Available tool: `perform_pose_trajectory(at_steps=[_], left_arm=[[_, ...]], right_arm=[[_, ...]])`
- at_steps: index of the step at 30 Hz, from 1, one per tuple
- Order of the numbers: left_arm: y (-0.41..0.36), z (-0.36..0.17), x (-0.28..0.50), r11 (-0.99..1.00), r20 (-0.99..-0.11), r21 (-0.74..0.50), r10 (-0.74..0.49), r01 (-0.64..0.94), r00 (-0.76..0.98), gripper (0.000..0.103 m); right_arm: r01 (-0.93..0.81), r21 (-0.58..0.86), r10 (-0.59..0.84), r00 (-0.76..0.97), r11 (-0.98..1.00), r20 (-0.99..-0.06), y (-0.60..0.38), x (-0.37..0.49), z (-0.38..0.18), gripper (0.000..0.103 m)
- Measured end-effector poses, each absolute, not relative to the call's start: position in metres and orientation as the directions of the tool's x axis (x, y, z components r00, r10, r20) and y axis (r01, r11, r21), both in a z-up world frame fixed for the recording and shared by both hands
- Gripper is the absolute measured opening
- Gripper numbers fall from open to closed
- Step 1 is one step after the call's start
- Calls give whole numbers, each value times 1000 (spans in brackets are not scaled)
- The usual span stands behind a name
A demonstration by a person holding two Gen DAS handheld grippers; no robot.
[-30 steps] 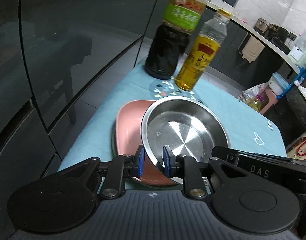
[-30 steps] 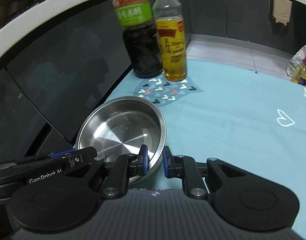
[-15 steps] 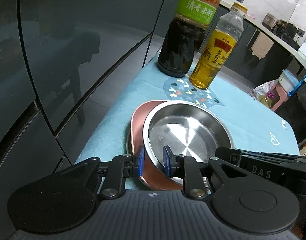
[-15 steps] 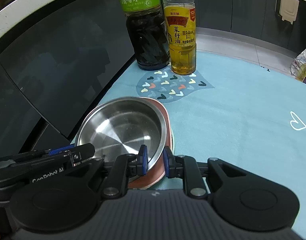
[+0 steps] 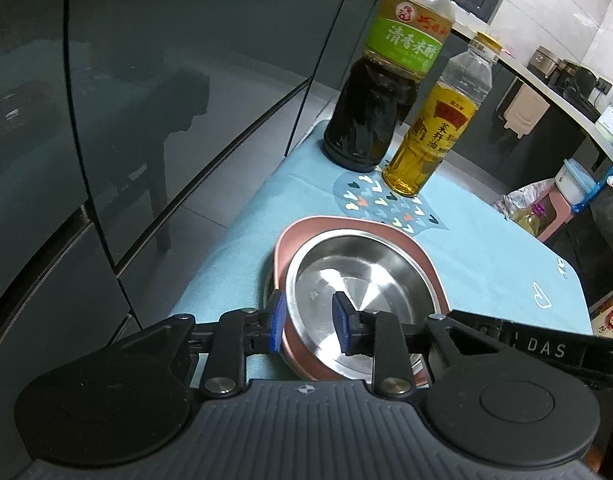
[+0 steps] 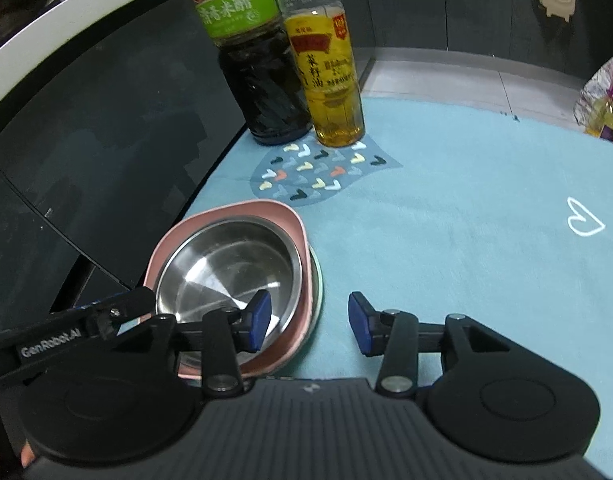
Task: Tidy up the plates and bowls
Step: 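Carry the steel bowl with both grippers over the pink square dish, then lower the steel bowl into the pink dish and grip the stacked rims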
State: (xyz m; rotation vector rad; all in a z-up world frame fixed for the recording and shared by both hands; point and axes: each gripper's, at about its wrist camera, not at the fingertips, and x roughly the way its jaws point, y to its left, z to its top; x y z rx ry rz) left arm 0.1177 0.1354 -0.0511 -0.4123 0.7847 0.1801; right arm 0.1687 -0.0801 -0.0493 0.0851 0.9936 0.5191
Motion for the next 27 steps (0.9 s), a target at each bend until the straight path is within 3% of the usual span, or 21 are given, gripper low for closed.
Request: perform_pose_trajectory(at_steps=[5, 27], left_arm=[[143, -55, 114, 890, -714, -299, 30, -343, 700, 30], [143, -78, 136, 888, -754, -303, -1, -346, 657, 30]], right_arm=[[-371, 331, 471, 401, 868, -786, -81, 169, -53, 29], [-348, 380, 490, 326, 857, -808, -73, 185, -67, 30]])
